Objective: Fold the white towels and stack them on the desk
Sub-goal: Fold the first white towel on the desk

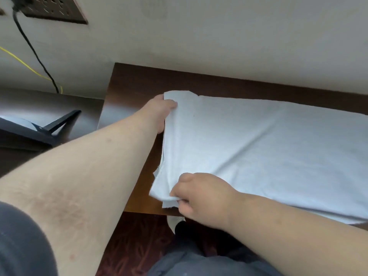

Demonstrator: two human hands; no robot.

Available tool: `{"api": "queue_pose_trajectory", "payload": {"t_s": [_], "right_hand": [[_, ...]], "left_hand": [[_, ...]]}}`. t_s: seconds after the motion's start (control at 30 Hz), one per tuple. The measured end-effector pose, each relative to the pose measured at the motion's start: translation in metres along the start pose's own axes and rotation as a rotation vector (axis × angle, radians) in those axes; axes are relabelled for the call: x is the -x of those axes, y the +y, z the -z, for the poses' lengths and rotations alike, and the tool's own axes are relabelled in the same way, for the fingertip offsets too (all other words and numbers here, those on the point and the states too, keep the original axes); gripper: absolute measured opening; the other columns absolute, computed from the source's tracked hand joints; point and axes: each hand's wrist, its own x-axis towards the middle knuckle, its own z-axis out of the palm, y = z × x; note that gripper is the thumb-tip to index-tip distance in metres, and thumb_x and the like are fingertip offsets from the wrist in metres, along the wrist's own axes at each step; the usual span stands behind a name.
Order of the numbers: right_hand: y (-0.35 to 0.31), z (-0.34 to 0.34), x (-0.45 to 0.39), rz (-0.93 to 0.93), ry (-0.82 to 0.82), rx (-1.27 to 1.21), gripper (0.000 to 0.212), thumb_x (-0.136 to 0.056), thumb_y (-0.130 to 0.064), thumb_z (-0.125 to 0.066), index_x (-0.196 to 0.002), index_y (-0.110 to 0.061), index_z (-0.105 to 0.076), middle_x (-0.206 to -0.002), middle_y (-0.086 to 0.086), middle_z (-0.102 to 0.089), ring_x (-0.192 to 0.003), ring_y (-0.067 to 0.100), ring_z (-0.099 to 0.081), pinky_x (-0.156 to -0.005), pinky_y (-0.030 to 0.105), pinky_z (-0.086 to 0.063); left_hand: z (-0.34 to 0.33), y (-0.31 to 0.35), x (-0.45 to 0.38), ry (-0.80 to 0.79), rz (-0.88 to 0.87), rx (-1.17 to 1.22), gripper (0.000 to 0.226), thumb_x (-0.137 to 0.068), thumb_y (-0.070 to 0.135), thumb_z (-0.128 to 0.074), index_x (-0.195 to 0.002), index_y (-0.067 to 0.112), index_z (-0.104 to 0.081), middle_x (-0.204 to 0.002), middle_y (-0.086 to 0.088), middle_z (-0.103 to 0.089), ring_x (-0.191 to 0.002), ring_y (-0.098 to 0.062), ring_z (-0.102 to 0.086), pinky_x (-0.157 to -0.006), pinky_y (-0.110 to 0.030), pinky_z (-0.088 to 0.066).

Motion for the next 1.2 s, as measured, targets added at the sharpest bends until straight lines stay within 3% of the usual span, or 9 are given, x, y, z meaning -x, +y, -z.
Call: {"api": "queue_pose_trajectory", "payload": {"t_s": [0.13,0.23,0.37,0.43,0.5,0.63,0.8,1.0,1.2], "right_hand": [[0.002,-0.01,0.0,-0.019,-0.131,0.063,0.018,-0.093,-0.024,-0.049,-0.102,-0.016,-0.062,-0.097,0.002,-0.052,-0.073,0.03,-0.055,-0.068,0.042,-0.05],[0.006,-0.022,-0.011,-0.084,-0.192,0.092,0.017,-0.097,-0.019,-0.05,-0.108,-0.014,-0.061,-0.103,0.005,-0.05,-0.081,0.033,-0.058,-0.068,0.039,-0.047],[0.018,-0.037,-0.007,-0.062,-0.258,0.028,0.036,-0.1,-0.021,-0.051,-0.136,-0.021,-0.053,-0.126,0.003,-0.051,-0.113,0.027,-0.055,-0.094,0.038,-0.047],[0.026,-0.034,0.009,-0.058,-0.168,-0.096,0.044,-0.098,-0.029,-0.056,-0.142,-0.027,-0.051,-0.135,-0.003,-0.052,-0.122,0.017,-0.049,-0.104,0.033,-0.042],[0.042,-0.027,0.032,-0.122,-0.002,-0.133,0.04,-0.092,-0.039,-0.062,-0.13,-0.029,-0.06,-0.123,-0.006,-0.058,-0.116,0.014,-0.053,-0.1,0.03,-0.044],[0.099,-0.028,0.103,-0.438,0.097,0.032,0.04,-0.08,-0.047,-0.073,-0.113,-0.026,-0.062,-0.108,-0.008,-0.058,-0.107,0.019,-0.055,-0.093,0.03,-0.043],[0.138,-0.039,0.146,-0.605,0.165,0.103,0.036,-0.089,-0.034,-0.071,-0.122,-0.023,-0.065,-0.117,-0.003,-0.062,-0.112,0.024,-0.052,-0.098,0.035,-0.041],[0.142,-0.028,0.156,-0.494,0.271,0.1,0.025,-0.09,-0.015,-0.063,-0.112,-0.02,-0.073,-0.102,-0.001,-0.068,-0.102,0.026,-0.059,-0.089,0.033,-0.045],[0.147,-0.021,0.165,-0.467,-0.095,0.105,0.037,-0.096,-0.03,-0.049,-0.13,-0.039,-0.061,-0.116,-0.011,-0.062,-0.115,0.015,-0.052,-0.097,0.032,-0.044]], "left_hand": [[0.005,-0.006,-0.013,0.055,-0.011,-0.064,0.047,-0.089,0.011,-0.064,-0.134,0.019,-0.053,-0.118,-0.01,-0.066,-0.1,-0.032,-0.068,-0.088,-0.05,-0.056],[0.005,-0.008,-0.013,0.082,-0.148,-0.304,0.045,-0.091,0.02,-0.062,-0.134,0.026,-0.048,-0.113,0.002,-0.063,-0.103,-0.022,-0.063,-0.085,-0.037,-0.054],[0.013,-0.018,0.014,0.136,-0.212,-0.533,0.056,-0.09,0.037,-0.066,-0.139,0.03,-0.039,-0.097,0.019,-0.057,-0.088,-0.007,-0.06,-0.067,-0.02,-0.047],[0.022,-0.036,0.037,0.118,-0.185,-0.593,0.056,-0.088,0.039,-0.069,-0.136,0.026,-0.042,-0.098,0.017,-0.061,-0.086,-0.006,-0.063,-0.066,-0.019,-0.049],[0.034,-0.065,0.064,0.065,-0.12,-0.644,0.052,-0.086,0.039,-0.072,-0.13,0.022,-0.05,-0.11,0.006,-0.067,-0.093,-0.016,-0.067,-0.08,-0.032,-0.055],[0.056,-0.121,0.127,0.044,0.039,-0.798,0.042,-0.082,0.047,-0.072,-0.115,0.026,-0.056,-0.103,0.009,-0.068,-0.091,-0.016,-0.066,-0.08,-0.039,-0.057],[0.059,-0.159,0.16,0.054,0.21,-0.689,0.028,-0.087,0.042,-0.067,-0.111,0.03,-0.057,-0.09,0.005,-0.072,-0.066,-0.008,-0.072,-0.053,-0.028,-0.058],[0.049,-0.159,0.159,0.073,0.26,-0.563,0.027,-0.095,0.033,-0.06,-0.121,0.024,-0.057,-0.092,-0.001,-0.074,-0.076,-0.012,-0.073,-0.054,-0.027,-0.056],[0.047,-0.15,0.162,0.17,0.079,-0.924,0.043,-0.086,0.035,-0.067,-0.122,0.023,-0.047,-0.099,0.003,-0.065,-0.078,-0.014,-0.065,-0.065,-0.034,-0.053]]}}
